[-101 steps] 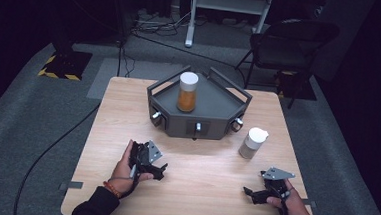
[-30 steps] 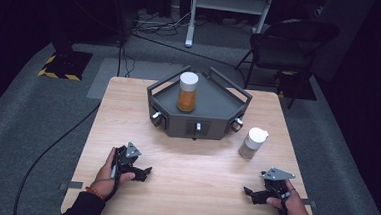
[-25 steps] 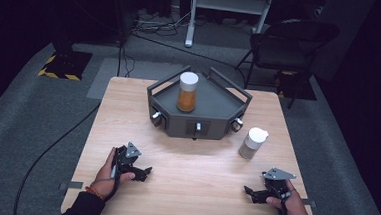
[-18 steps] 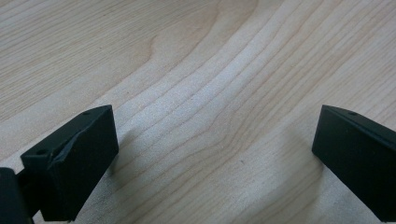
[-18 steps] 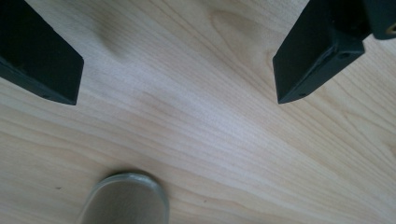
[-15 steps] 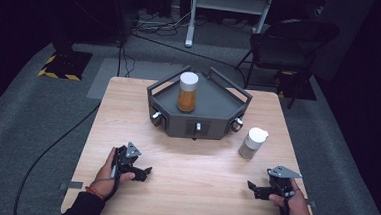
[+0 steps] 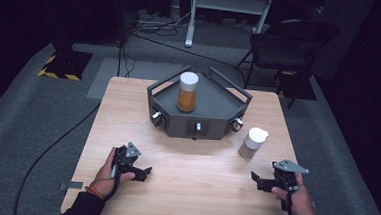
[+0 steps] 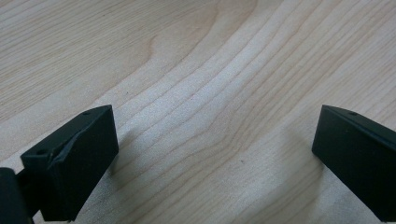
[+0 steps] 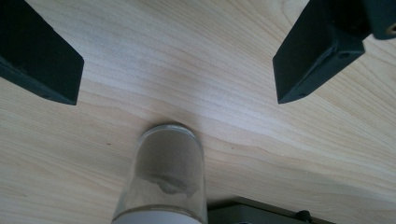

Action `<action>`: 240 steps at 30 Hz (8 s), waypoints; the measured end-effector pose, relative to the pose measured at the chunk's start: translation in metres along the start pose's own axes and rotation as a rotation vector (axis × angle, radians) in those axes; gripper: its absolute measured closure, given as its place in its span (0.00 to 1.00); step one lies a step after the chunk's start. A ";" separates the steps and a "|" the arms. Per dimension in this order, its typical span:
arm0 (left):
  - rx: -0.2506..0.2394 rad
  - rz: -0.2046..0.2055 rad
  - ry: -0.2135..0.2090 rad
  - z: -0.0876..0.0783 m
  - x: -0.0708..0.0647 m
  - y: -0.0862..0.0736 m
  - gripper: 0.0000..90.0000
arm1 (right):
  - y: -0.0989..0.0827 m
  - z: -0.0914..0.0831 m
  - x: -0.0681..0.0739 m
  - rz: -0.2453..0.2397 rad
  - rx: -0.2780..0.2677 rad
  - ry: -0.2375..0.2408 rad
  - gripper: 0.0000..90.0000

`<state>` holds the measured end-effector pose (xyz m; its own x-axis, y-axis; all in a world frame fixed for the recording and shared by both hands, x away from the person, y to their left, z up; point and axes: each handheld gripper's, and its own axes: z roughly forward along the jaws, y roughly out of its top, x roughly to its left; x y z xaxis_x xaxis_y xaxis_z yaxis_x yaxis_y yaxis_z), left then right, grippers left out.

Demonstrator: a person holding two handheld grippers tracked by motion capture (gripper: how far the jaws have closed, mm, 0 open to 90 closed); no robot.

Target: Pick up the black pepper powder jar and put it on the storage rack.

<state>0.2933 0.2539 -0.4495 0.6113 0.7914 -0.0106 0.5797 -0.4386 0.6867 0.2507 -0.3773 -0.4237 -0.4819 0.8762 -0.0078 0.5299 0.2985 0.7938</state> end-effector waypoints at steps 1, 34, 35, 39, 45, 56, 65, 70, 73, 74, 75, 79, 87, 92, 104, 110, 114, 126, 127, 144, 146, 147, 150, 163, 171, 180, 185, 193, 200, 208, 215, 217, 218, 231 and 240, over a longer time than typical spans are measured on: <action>0.000 0.000 0.000 0.000 0.000 0.000 0.00 | 0.001 0.000 0.000 -0.002 -0.001 0.000 0.02; 0.000 0.001 -0.001 0.000 0.000 0.000 0.00 | 0.022 0.037 0.008 -0.014 -0.050 -0.005 0.02; 0.000 0.000 -0.001 0.000 0.000 0.000 0.00 | 0.023 0.038 0.009 -0.018 -0.053 -0.009 0.02; 0.000 0.001 0.000 0.000 0.000 0.000 0.00 | 0.023 0.043 0.009 -0.009 -0.063 -0.009 0.02; 0.000 0.001 -0.001 0.000 0.000 0.000 0.00 | 0.024 0.048 0.007 0.034 -0.095 -0.006 0.02; 0.000 0.001 -0.001 0.000 0.000 0.000 0.00 | 0.030 0.058 0.006 0.068 -0.124 -0.020 0.03; 0.000 0.002 -0.002 0.000 0.001 0.000 0.00 | 0.031 0.067 0.006 0.104 -0.162 -0.049 0.17; 0.000 0.003 -0.003 0.000 0.001 0.000 0.00 | 0.029 0.069 0.004 0.121 -0.186 -0.062 0.32; 0.000 0.004 -0.003 0.000 0.001 0.000 0.00 | 0.028 0.070 0.004 0.100 -0.191 -0.065 0.32; 0.000 0.004 -0.003 0.000 0.001 0.000 0.00 | 0.028 0.070 0.004 0.100 -0.191 -0.064 0.33; -0.001 0.002 -0.003 0.000 0.001 0.000 0.00 | 0.028 0.070 0.004 0.097 -0.194 -0.064 0.33; -0.001 0.003 -0.004 0.000 0.001 0.000 0.00 | 0.026 0.070 0.002 0.094 -0.201 -0.058 0.33; -0.001 0.003 -0.005 0.000 0.001 0.000 0.00 | 0.026 0.061 0.003 0.099 -0.219 -0.051 0.33; -0.001 0.003 -0.005 0.000 0.001 0.000 0.00 | 0.029 0.053 0.005 0.108 -0.229 -0.035 0.33; -0.001 0.003 -0.004 0.000 0.001 0.000 0.00 | 0.036 0.045 0.011 0.090 -0.230 -0.011 0.33; -0.001 0.003 -0.005 0.000 0.001 0.000 0.00 | 0.041 0.039 0.012 0.093 -0.240 -0.005 0.33; -0.001 0.003 -0.005 0.000 0.001 0.000 0.00 | 0.046 0.034 0.015 0.082 -0.241 -0.003 0.33; -0.001 0.003 -0.005 0.000 0.001 0.000 0.00 | 0.074 0.020 0.025 0.072 -0.279 0.016 0.33; -0.001 0.003 -0.005 0.000 0.001 0.000 0.00 | 0.076 0.019 0.026 0.070 -0.282 0.020 0.33; 0.000 0.004 -0.004 0.000 0.001 0.000 0.00 | 0.119 0.013 0.038 0.036 -0.324 0.029 0.33; 0.000 0.004 -0.004 0.000 0.001 0.000 0.00 | 0.124 0.014 0.040 0.035 -0.328 0.029 0.33; 0.000 0.004 -0.004 0.000 0.001 0.000 0.00 | 0.130 0.016 0.043 0.028 -0.329 0.023 0.33; 0.000 0.004 -0.004 0.000 0.001 0.000 0.00 | 0.137 0.018 0.046 0.024 -0.332 0.012 0.33; 0.000 0.004 -0.004 0.000 0.001 0.000 0.00 | 0.156 0.036 0.045 0.012 -0.358 -0.002 0.33; 0.000 0.004 -0.004 0.000 0.001 0.000 0.00 | 0.170 0.043 0.046 0.025 -0.350 -0.002 0.33; 0.000 0.004 -0.004 0.000 0.001 0.000 0.00 | 0.188 0.058 0.056 0.016 -0.346 0.007 0.33; 0.001 0.006 -0.004 0.000 0.001 0.000 0.00 | 0.193 0.066 0.061 0.026 -0.352 0.010 0.33; 0.001 0.006 -0.004 0.000 0.001 0.000 0.00 | 0.196 0.080 0.067 0.018 -0.339 -0.004 0.33; 0.001 0.006 -0.003 0.000 0.001 0.000 0.00 | 0.198 0.092 0.068 0.016 -0.318 -0.006 0.33; 0.001 0.007 -0.004 0.000 0.001 0.000 0.00 | 0.196 0.104 0.069 0.027 -0.295 -0.008 0.33; 0.000 0.005 -0.004 0.000 0.001 0.000 0.00 | 0.194 0.111 0.065 0.041 -0.274 -0.003 0.33; 0.002 0.006 -0.004 0.000 0.001 0.000 0.00 | 0.193 0.111 0.064 0.046 -0.273 -0.003 0.33; 0.002 0.006 -0.004 0.000 0.001 0.000 0.00 | 0.193 0.111 0.064 0.046 -0.273 -0.003 0.33; 0.000 0.004 -0.004 0.000 0.001 0.000 0.00 | 0.184 0.112 0.064 0.052 -0.300 -0.003 0.32; 0.001 0.009 -0.004 0.000 0.001 0.000 0.00 | 0.183 0.116 0.066 0.064 -0.297 -0.014 0.27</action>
<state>0.2943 0.2548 -0.4494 0.6186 0.7857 -0.0079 0.5750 -0.4458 0.6861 0.3965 -0.2213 -0.3494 -0.4436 0.8953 0.0418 0.3305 0.1200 0.9362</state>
